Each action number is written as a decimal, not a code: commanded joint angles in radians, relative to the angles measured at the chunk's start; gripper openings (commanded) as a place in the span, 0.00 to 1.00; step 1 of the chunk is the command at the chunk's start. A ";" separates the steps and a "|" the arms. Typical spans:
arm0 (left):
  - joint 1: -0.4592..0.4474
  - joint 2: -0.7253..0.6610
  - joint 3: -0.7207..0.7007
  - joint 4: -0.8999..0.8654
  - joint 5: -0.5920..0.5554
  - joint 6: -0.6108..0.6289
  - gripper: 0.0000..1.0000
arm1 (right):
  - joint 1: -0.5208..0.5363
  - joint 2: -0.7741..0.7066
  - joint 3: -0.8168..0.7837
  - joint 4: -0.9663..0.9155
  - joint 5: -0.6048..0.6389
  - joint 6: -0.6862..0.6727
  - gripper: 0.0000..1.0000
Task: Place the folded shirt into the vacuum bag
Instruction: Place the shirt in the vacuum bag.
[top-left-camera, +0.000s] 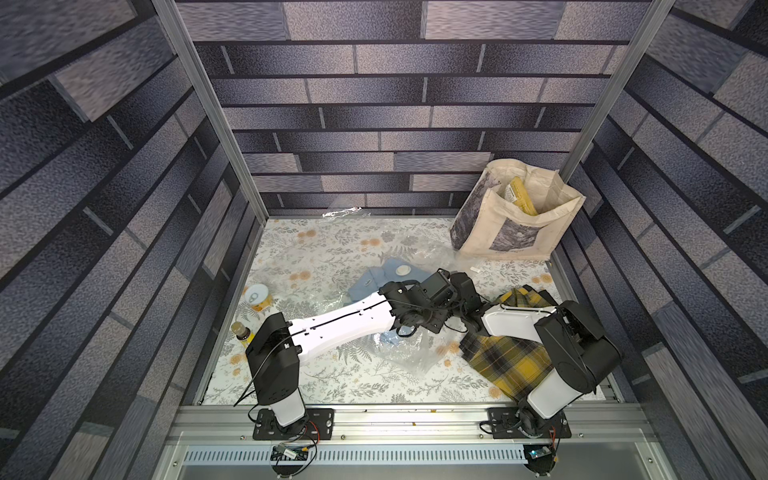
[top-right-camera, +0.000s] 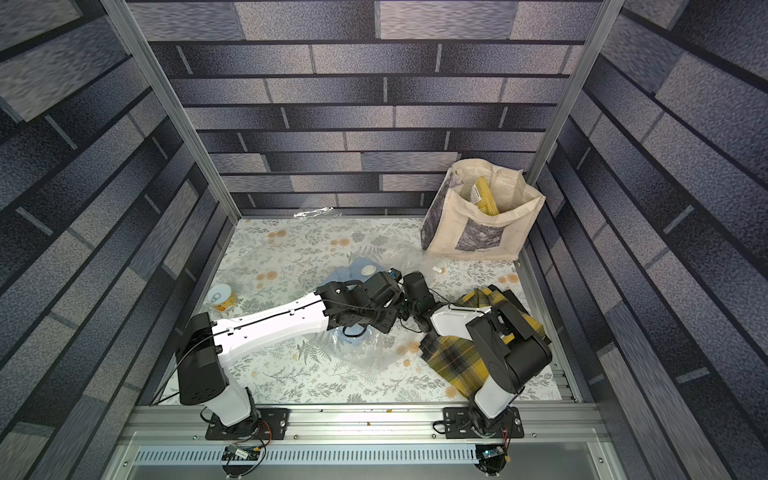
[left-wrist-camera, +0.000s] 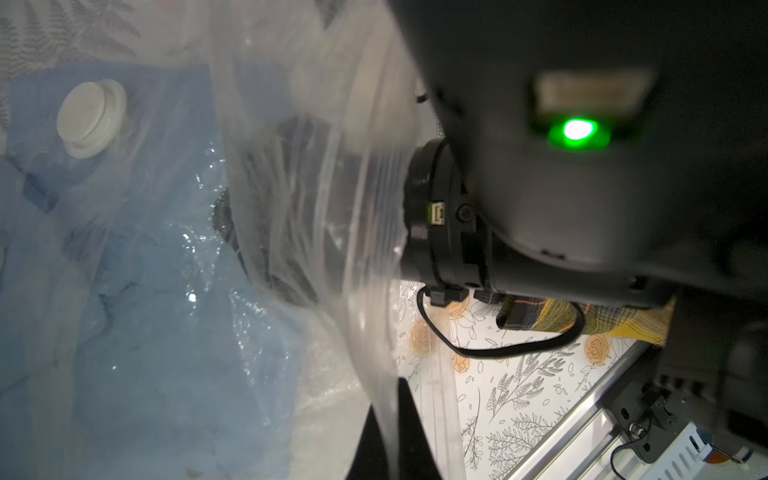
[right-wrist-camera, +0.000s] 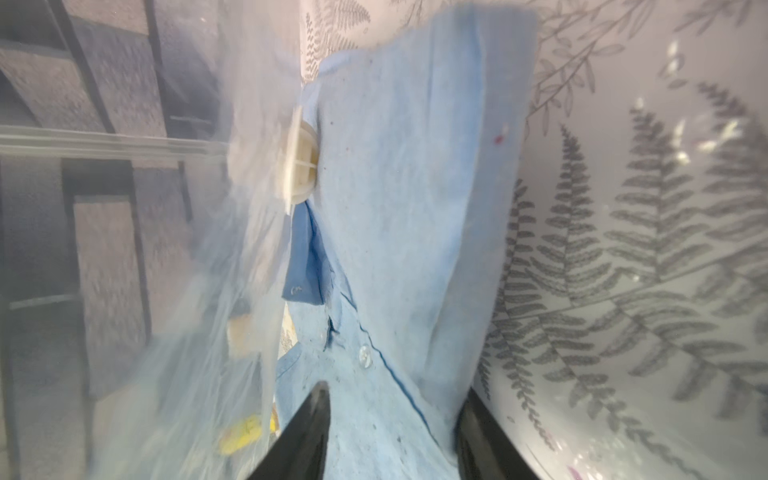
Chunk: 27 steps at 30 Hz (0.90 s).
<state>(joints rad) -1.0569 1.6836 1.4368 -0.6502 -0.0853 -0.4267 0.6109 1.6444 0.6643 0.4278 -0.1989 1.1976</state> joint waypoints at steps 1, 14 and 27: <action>-0.014 -0.029 0.038 0.005 0.005 0.031 0.00 | 0.053 0.004 -0.022 0.009 0.010 0.062 0.52; -0.049 -0.015 0.090 -0.017 0.013 0.060 0.00 | 0.133 0.175 0.073 0.058 0.095 0.083 0.19; -0.043 -0.030 0.043 0.001 0.026 0.052 0.00 | 0.059 0.290 0.296 0.049 -0.075 -0.043 0.23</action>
<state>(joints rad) -1.0843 1.6836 1.4868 -0.6914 -0.1184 -0.3927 0.6666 1.9228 0.9405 0.4728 -0.2226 1.1915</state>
